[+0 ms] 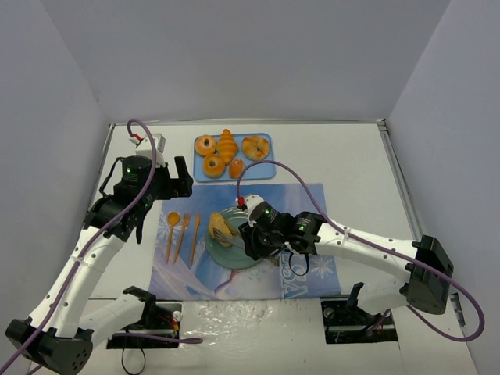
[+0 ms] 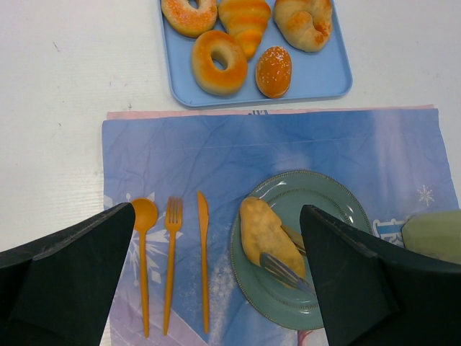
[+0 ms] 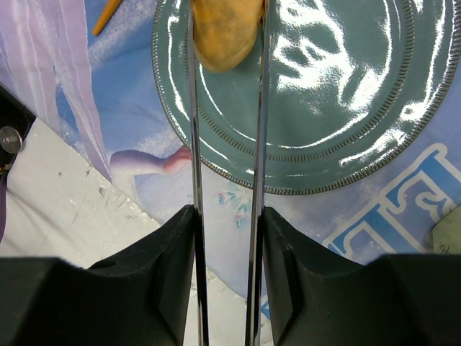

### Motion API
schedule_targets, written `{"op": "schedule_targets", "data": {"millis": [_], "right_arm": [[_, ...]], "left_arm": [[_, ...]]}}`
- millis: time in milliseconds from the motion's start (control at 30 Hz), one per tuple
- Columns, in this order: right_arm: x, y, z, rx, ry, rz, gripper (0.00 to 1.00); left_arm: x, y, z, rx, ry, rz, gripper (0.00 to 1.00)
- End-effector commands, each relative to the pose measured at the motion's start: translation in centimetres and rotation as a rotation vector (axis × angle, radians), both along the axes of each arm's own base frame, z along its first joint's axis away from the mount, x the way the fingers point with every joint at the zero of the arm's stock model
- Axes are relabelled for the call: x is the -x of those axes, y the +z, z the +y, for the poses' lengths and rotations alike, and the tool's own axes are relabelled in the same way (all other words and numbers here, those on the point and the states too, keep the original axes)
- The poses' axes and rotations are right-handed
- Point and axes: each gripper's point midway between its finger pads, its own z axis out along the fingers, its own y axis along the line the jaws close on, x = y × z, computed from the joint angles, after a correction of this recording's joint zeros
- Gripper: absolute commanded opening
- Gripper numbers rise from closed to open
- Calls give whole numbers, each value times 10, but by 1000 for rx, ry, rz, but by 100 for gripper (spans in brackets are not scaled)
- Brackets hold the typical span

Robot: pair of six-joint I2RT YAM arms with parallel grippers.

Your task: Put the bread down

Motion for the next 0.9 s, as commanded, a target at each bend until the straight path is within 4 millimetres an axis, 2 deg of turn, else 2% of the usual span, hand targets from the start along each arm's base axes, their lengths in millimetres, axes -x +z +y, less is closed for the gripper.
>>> {"op": "schedule_targets", "data": {"millis": [0,300,567,867], "right_arm": [[-9,7,13,-42,-21,-47,37],[-9,16,11,-57,-36,-59,49],[-8,27,10,-62,-38,-73,49],[-17,41,4,-49,-72,-124,50]], "left_arm": [[-9,20,3,11,22,-69,97],[-9,19,3,12,22,-67,97],[-9,20,3,12,22,-69,97],[-9,18,3,11,22,-64,97]]}}
